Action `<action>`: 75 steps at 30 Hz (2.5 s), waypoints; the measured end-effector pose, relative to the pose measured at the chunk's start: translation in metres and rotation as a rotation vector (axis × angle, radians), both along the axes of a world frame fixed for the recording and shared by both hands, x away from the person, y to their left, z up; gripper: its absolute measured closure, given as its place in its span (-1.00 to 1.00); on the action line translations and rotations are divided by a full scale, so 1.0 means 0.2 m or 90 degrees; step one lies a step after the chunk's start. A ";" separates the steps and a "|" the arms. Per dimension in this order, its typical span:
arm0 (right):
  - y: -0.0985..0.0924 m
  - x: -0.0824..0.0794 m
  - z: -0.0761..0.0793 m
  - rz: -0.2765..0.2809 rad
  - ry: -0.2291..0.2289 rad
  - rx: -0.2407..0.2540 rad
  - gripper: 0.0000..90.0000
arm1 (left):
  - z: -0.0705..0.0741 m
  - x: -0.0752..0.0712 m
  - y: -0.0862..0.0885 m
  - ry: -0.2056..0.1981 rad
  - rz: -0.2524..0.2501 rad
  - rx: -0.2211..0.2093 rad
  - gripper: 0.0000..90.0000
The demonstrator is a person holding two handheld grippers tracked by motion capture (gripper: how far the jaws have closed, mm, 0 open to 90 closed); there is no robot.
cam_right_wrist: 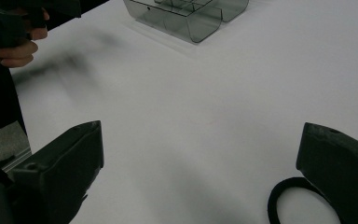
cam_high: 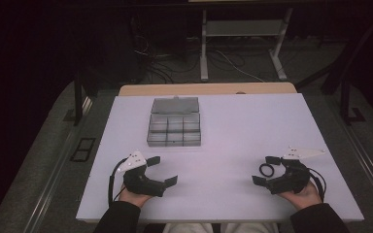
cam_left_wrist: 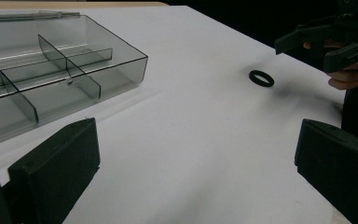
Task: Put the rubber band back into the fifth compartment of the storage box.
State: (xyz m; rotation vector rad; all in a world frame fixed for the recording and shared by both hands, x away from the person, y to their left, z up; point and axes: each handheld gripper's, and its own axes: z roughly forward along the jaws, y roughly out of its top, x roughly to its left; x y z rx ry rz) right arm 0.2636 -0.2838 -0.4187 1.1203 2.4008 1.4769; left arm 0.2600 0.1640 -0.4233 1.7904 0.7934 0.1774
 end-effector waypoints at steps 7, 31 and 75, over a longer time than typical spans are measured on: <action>0.00 0.00 0.00 0.005 0.006 0.000 -1.00 | 0.00 0.00 0.01 -0.001 0.002 0.001 -1.00; 0.00 0.01 0.02 0.010 0.029 -0.018 -1.00 | -0.01 0.02 0.00 0.002 -0.009 0.006 -1.00; -0.15 0.12 0.11 -0.004 0.073 -0.084 -0.99 | -0.01 0.01 0.01 -0.001 0.002 0.004 -1.00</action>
